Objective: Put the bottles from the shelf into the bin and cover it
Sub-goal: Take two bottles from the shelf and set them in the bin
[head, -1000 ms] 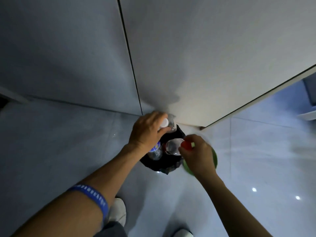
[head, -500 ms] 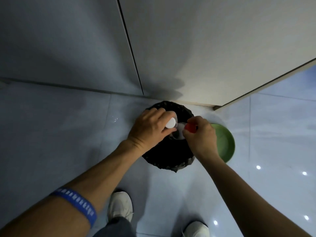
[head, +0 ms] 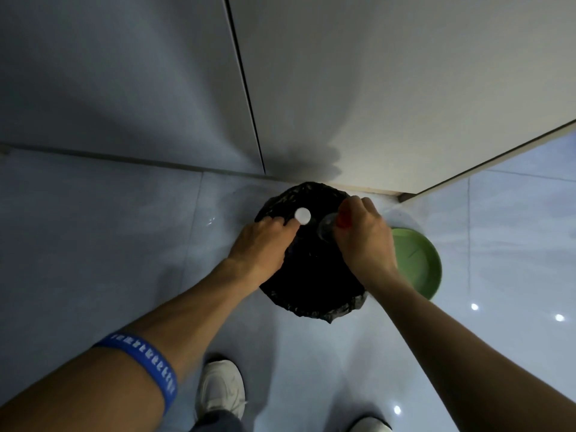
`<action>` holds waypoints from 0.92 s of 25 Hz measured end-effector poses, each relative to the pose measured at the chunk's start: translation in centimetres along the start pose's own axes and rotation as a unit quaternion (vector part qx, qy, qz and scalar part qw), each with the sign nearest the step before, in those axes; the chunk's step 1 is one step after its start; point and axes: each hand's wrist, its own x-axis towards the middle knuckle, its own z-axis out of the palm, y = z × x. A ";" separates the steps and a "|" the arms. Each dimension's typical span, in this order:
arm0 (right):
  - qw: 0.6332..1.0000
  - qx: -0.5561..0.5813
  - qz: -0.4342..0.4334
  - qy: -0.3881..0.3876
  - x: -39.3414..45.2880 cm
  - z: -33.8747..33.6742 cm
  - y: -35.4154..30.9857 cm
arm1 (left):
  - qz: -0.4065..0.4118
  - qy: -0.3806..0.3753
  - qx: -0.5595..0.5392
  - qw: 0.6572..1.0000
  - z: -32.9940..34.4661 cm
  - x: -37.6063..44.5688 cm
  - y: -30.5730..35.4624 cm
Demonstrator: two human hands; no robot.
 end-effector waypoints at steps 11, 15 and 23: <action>0.999 0.021 0.035 -0.009 -1.8 1.5 1.4 | -0.005 -0.002 0.056 0.998 -0.1 -1.0 0.5; 0.992 0.085 0.088 0.017 -5.1 -6.3 -2.0 | -0.049 0.074 -0.051 0.995 -7.2 -5.1 2.7; 0.938 0.267 0.152 0.160 -9.2 -40.9 -19.5 | -0.101 0.242 -0.226 0.938 -42.3 -15.2 10.1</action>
